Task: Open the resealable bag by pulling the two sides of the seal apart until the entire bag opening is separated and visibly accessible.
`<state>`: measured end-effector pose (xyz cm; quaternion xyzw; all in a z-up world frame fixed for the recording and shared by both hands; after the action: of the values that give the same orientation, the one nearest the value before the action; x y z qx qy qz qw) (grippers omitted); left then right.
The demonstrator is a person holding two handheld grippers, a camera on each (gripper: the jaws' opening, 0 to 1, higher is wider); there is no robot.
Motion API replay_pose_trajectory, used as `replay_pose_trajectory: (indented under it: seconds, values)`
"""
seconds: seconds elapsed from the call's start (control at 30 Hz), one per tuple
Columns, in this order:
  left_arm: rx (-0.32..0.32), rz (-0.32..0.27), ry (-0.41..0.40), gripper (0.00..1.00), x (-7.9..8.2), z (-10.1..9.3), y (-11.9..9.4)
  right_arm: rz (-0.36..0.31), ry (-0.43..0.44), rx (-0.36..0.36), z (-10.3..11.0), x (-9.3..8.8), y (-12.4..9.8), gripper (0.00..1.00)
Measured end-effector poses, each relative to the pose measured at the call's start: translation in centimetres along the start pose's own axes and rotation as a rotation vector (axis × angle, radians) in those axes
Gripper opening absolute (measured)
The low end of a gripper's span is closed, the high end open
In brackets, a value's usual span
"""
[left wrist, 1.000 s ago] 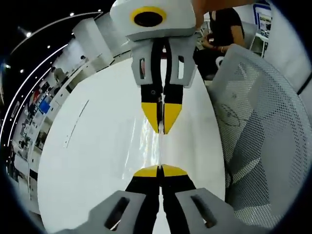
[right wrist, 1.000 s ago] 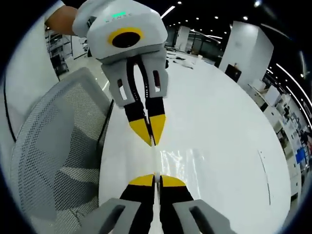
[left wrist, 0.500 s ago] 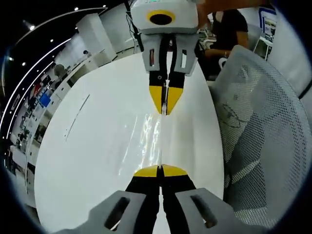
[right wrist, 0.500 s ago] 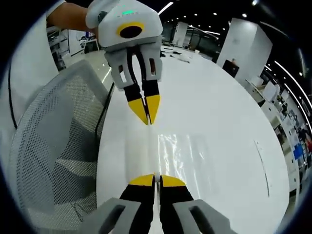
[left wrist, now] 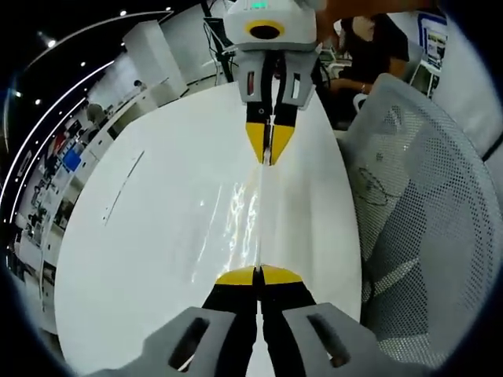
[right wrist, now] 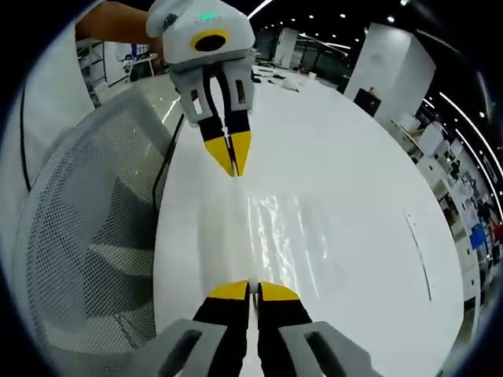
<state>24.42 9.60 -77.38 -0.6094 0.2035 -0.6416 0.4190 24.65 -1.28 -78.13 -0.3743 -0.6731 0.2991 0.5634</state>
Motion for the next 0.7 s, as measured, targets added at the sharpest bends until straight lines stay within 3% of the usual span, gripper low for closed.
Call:
replay_pose_trajectory:
  seconds: [0.5, 0.7]
  values:
    - [-0.016, 0.005, 0.006, 0.00, 0.0, -0.2, 0.1, 0.019, 0.030, -0.008, 0.2, -1.7, -0.2, 0.00]
    - [-0.017, 0.016, 0.010, 0.00, 0.0, -0.2, 0.2, 0.016, 0.036, -0.017, 0.1, -1.5, -0.3, 0.00]
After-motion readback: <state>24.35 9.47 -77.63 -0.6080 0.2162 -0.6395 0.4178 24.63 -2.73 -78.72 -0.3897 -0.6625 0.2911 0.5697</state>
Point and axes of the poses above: the point that each gripper's makers call its tool centre point, and the gripper's own axes: y roughly forward along the fingers, z roughly to its left, x roughly out of its top, the point moved 1 cm from there along -y, roughly backward along the fingers, and after that the axes turned 4 degrees about -y, right-handed, at the moved point
